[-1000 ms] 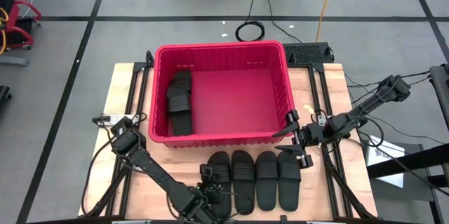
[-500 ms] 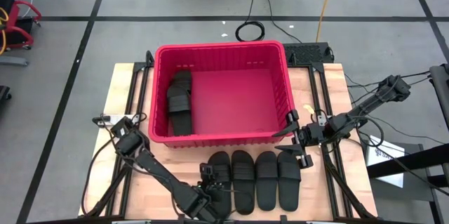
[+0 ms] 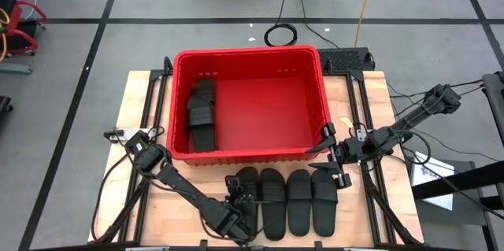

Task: Pick and place slides into bin
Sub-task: Put the black slide into the red bin

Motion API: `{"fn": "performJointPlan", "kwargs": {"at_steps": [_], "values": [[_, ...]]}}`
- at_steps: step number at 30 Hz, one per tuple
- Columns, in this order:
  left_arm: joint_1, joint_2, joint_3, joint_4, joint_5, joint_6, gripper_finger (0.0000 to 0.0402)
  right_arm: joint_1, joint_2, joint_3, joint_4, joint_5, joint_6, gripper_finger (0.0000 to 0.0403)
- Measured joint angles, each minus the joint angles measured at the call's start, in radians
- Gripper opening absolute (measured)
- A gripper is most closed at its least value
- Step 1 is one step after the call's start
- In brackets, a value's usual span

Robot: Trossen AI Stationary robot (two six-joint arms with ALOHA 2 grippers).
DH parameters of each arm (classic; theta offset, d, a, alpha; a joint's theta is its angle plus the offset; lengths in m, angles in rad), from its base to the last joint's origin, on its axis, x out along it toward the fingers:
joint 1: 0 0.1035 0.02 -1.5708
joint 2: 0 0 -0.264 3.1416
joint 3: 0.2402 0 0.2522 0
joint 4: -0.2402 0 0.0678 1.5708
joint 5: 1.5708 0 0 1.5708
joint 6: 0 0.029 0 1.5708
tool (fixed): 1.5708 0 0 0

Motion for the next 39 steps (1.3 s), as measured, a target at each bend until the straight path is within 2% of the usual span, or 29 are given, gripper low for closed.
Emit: {"fn": "performJointPlan", "kwargs": {"at_steps": [4, 14, 19, 30, 39], "values": [[0.004, 0.0, -0.014, 0.007, 0.013, 0.001, 0.0175, 0.0, 0.0, 0.0, 0.0, 0.0, -0.002, 0.0155], [0.008, 0.0, -0.009, 0.007, 0.022, 0.004, 0.0047, 0.0, 0.0, 0.0, 0.0, 0.0, -0.004, 0.0155], [0.008, 0.0, -0.008, 0.008, 0.022, 0.005, 0.0008, 0.0, 0.0, 0.0, 0.0, 0.0, -0.008, 0.0155], [-0.004, -0.037, -0.008, 0.002, 0.047, 0.0, 0.001, 0.0, 0.0, 0.0, 0.0, 0.0, -0.015, 0.0155], [-0.05, -0.114, -0.008, -0.004, 0.022, -0.006, 0.001, 0.0, 0.0, 0.0, 0.0, 0.0, -0.027, 0.0155]]}}
